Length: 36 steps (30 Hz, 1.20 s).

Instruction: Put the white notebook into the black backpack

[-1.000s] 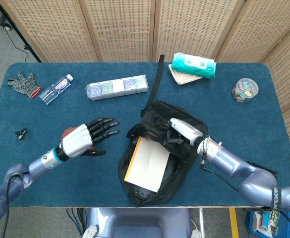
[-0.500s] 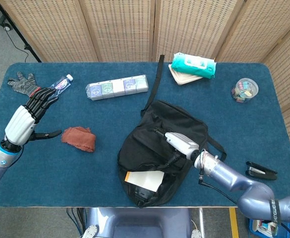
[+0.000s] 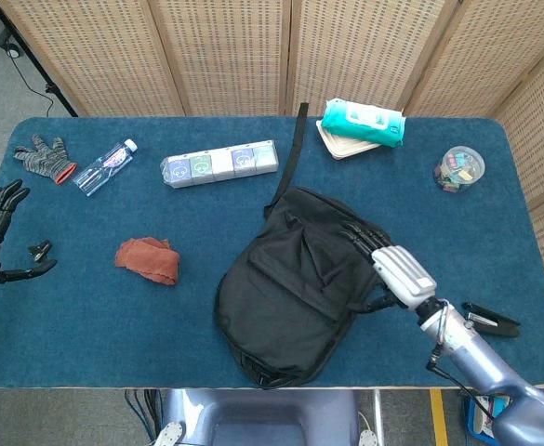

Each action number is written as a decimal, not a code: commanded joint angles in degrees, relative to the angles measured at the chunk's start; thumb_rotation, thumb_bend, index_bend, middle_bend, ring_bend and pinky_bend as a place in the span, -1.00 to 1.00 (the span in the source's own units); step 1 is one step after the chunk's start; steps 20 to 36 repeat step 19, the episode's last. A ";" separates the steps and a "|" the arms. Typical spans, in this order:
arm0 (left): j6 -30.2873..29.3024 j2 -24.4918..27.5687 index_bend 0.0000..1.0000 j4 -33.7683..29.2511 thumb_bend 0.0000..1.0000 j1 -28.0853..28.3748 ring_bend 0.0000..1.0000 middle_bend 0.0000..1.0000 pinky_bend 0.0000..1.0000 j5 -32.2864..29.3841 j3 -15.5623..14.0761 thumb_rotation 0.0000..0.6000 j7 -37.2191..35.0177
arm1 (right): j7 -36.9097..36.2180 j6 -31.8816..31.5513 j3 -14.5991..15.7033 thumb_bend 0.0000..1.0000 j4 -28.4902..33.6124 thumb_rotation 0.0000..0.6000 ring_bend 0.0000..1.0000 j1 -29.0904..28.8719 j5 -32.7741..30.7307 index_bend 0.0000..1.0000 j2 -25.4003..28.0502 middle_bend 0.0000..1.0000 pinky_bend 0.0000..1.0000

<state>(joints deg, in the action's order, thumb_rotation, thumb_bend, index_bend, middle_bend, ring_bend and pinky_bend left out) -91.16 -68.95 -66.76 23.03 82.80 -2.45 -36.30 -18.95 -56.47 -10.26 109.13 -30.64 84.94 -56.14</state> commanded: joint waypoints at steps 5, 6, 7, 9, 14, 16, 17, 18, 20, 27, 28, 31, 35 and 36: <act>0.72 1.37 -1.00 -6.34 -1.00 -5.87 -1.00 -1.00 -1.00 -4.37 0.39 0.93 4.98 | 2.06 -11.86 5.68 -1.00 -13.93 1.00 -1.00 8.49 5.57 -1.00 -3.31 -1.00 -1.00; 0.81 1.58 -1.00 -7.35 -1.00 -6.59 -1.00 -1.00 -1.00 -4.95 0.46 0.95 6.06 | 2.27 -12.77 6.06 -1.00 -15.94 1.00 -1.00 9.24 5.43 -1.00 -4.17 -1.00 -1.00; 0.82 1.70 -1.00 -8.00 -1.00 -7.07 -1.00 -1.00 -1.00 -5.35 0.51 0.98 6.91 | 2.45 -13.39 6.30 -1.00 -17.24 1.00 -1.00 9.75 5.32 -1.00 -4.74 -1.00 -1.00; 0.70 2.22 -1.00 -10.57 -1.00 -8.95 -1.00 -1.00 -1.00 -6.69 0.50 1.00 11.23 | 3.46 -15.94 7.07 -1.00 -22.40 1.00 -1.00 11.83 4.77 -1.00 -7.17 -1.00 -1.00; -0.04 3.01 -1.00 -16.60 -1.00 -12.41 -1.00 -1.00 -1.00 -9.43 0.80 1.00 19.04 | 3.65 -21.54 7.91 -1.00 -30.90 1.00 -1.00 16.42 3.00 -1.00 -12.30 -1.00 -1.00; 0.77 3.33 -1.00 -17.97 -1.00 -12.66 -1.00 -1.00 -1.00 -9.41 0.93 1.00 21.47 | 3.70 -23.03 8.12 -1.00 -33.56 1.00 -1.00 17.70 2.60 -1.00 -14.11 -1.00 -1.00; 1.16 3.53 -1.00 -18.42 -1.00 -12.68 -1.00 -1.00 -1.00 -9.28 1.05 1.00 21.97 | 3.68 -23.45 8.12 -1.00 -34.32 1.00 -1.00 18.02 2.53 -1.00 -14.68 -1.00 -1.00; 1.49 3.71 -1.00 -18.79 -1.00 -12.70 -1.00 -1.00 -1.00 -9.14 1.23 1.00 22.27 | 3.68 -23.80 8.14 -1.00 -34.95 1.00 -1.00 18.35 2.39 -1.00 -15.22 -1.00 -1.00; 1.91 3.90 -1.00 -19.24 -1.00 -12.77 -1.00 -1.00 -1.00 -9.00 1.49 1.00 22.51 | 3.77 -23.99 8.22 -1.00 -35.59 1.00 -1.00 18.57 2.41 -1.00 -15.69 -1.00 -1.00; 1.91 3.90 -1.00 -19.24 -1.00 -12.77 -1.00 -1.00 -1.00 -9.00 1.49 1.00 22.51 | 3.77 -23.99 8.22 -1.00 -35.59 1.00 -1.00 18.57 2.41 -1.00 -15.69 -1.00 -1.00; 1.91 3.90 -1.00 -19.24 -1.00 -12.77 -1.00 -1.00 -1.00 -9.00 1.49 1.00 22.51 | 3.77 -23.99 8.22 -1.00 -35.59 1.00 -1.00 18.57 2.41 -1.00 -15.69 -1.00 -1.00; 1.91 3.90 -1.00 -19.24 -1.00 -12.77 -1.00 -1.00 -1.00 -9.00 1.49 1.00 22.51 | 3.77 -23.99 8.22 -1.00 -35.59 1.00 -1.00 18.57 2.41 -1.00 -15.69 -1.00 -1.00; 1.91 3.90 -1.00 -19.24 -1.00 -12.77 -1.00 -1.00 -1.00 -9.00 1.49 1.00 22.51 | 3.77 -23.99 8.22 -1.00 -35.59 1.00 -1.00 18.57 2.41 -1.00 -15.69 -1.00 -1.00; 1.91 3.90 -1.00 -19.24 -1.00 -12.77 -1.00 -1.00 -1.00 -9.00 1.49 1.00 22.51 | 3.77 -23.99 8.22 -1.00 -35.59 1.00 -1.00 18.57 2.41 -1.00 -15.69 -1.00 -1.00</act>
